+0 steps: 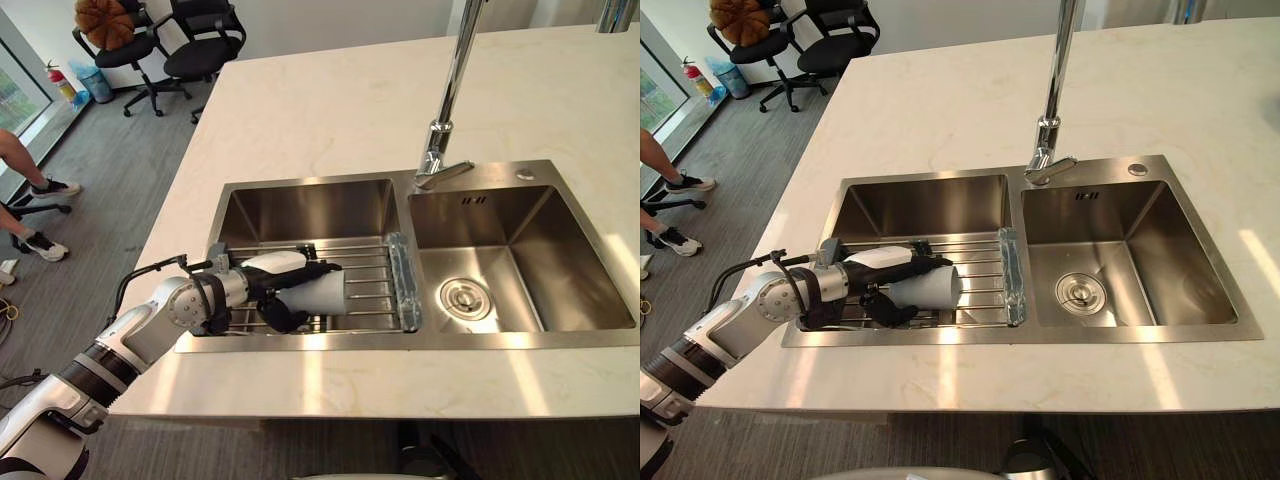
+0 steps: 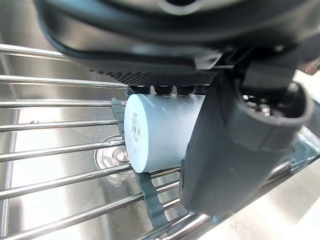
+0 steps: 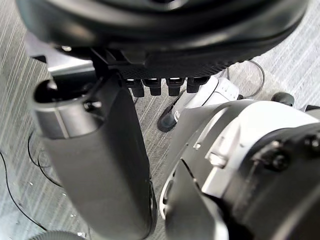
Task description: Walk over to the sink, pick up the cup, carry it to the dishwasher, place the cup inside the dishwasher, then close the dishwasher door
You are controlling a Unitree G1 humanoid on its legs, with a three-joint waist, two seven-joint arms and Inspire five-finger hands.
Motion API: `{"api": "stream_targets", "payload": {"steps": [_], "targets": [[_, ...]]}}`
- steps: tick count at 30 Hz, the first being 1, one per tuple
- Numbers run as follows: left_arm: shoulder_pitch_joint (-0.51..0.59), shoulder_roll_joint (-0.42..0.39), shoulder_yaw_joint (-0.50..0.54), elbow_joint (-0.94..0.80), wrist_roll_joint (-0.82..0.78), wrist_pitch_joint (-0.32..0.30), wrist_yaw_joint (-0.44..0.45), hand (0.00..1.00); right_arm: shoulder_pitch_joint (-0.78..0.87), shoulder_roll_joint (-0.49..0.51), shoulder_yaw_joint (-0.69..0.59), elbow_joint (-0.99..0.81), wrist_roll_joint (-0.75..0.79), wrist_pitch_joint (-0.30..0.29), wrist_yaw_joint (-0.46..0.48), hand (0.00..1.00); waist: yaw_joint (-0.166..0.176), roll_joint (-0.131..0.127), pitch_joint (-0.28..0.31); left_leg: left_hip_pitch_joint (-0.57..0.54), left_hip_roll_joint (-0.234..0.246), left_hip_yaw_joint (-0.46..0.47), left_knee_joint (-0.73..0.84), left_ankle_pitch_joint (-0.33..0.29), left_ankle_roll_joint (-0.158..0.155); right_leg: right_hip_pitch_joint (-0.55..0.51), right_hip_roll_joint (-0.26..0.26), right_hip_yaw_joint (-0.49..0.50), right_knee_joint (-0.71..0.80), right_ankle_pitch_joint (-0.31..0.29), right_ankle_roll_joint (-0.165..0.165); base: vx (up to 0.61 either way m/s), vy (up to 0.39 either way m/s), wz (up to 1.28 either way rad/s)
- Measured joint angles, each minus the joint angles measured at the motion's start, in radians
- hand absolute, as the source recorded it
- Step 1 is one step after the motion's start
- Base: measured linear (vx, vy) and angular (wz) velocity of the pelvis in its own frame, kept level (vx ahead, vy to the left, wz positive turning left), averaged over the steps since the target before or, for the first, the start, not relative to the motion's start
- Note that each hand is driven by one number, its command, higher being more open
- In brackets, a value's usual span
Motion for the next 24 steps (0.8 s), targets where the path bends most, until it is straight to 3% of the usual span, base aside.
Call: {"api": "stream_targets", "payload": {"steps": [9, 24], "targets": [[-0.040, -0.011, -0.044, 0.001, 0.011, 0.042, -0.013, 1.00, -0.001, -0.003, -0.020, 0.005, 0.006, 0.010, -0.008, 1.00, -0.019, 0.034, -0.006, 0.003, 0.001, 0.029, -0.003, -0.007, -0.001, -0.015, 0.005, 0.031, 0.000, 0.001, 0.001, -0.02, -0.015, -0.09], [-0.073, -0.085, -0.065, 0.028, 0.057, 0.079, -0.010, 1.00, 0.002, -0.002, -0.056, 0.012, 0.005, 0.012, -0.009, 1.00, -0.034, 0.049, 0.008, 0.017, 0.002, 0.055, -0.001, -0.018, -0.002, -0.015, 0.011, 0.059, 0.000, 0.002, 0.002, -0.03, -0.021, -0.06]]}}
